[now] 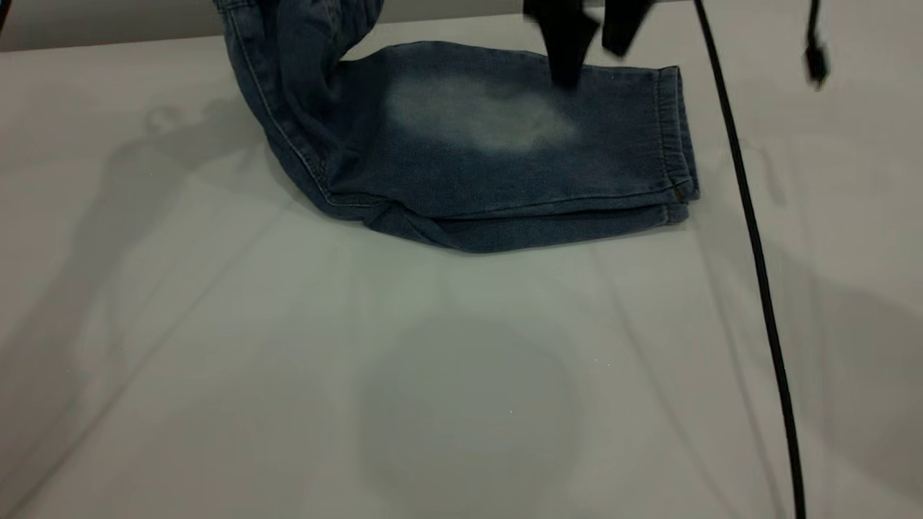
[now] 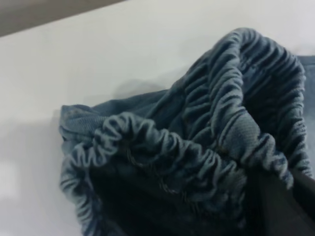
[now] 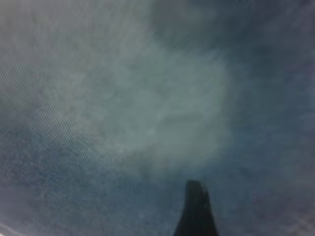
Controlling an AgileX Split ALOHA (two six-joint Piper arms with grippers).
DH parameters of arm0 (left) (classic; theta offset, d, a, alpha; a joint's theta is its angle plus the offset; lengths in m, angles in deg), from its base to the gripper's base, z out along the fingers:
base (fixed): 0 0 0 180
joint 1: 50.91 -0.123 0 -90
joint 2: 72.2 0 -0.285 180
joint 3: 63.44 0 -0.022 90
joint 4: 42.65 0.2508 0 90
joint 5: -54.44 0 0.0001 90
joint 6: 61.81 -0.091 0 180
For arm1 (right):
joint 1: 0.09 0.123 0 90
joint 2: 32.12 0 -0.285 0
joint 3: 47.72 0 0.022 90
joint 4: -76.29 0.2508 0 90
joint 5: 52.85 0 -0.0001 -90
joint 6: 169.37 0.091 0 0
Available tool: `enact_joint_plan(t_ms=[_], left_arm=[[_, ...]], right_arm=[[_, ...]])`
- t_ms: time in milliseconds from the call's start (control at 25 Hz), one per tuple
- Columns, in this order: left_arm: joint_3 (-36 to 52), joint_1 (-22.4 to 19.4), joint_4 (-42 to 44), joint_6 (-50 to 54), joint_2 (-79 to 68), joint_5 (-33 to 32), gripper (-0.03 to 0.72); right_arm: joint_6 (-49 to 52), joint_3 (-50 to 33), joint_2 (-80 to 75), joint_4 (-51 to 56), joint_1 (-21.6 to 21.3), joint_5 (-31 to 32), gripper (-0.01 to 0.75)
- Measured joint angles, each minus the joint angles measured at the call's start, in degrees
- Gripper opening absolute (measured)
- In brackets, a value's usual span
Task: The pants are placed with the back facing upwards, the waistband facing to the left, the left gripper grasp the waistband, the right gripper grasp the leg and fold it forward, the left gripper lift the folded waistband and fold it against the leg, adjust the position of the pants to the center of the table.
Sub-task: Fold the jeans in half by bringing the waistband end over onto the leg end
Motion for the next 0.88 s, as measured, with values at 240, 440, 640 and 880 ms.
enact_joint_plan(t_ms=[240, 440, 640, 880], left_arm=[[-0.44, 0.86, -0.05, 0.00, -0.05, -1.09, 0.051], [-2.18, 3.95, 0.38, 0.00, -0.05, -1.09, 0.051], [-2.67, 6.54, 0.59, 0.00, -0.05, -0.76, 0.051], [-2.72, 8.69, 0.80, 0.00, -0.05, -0.48, 0.051]], right_arm=[[0.07, 0.00, -5.21, 0.00, 0.04, -0.50, 0.459], [0.07, 0.18, -6.42, 1.09, 0.04, -0.70, 0.459], [0.02, 2.31, -6.73, 1.16, 0.04, 0.56, 0.459], [-0.09, 11.28, -6.06, 1.39, -0.25, 2.16, 0.459]])
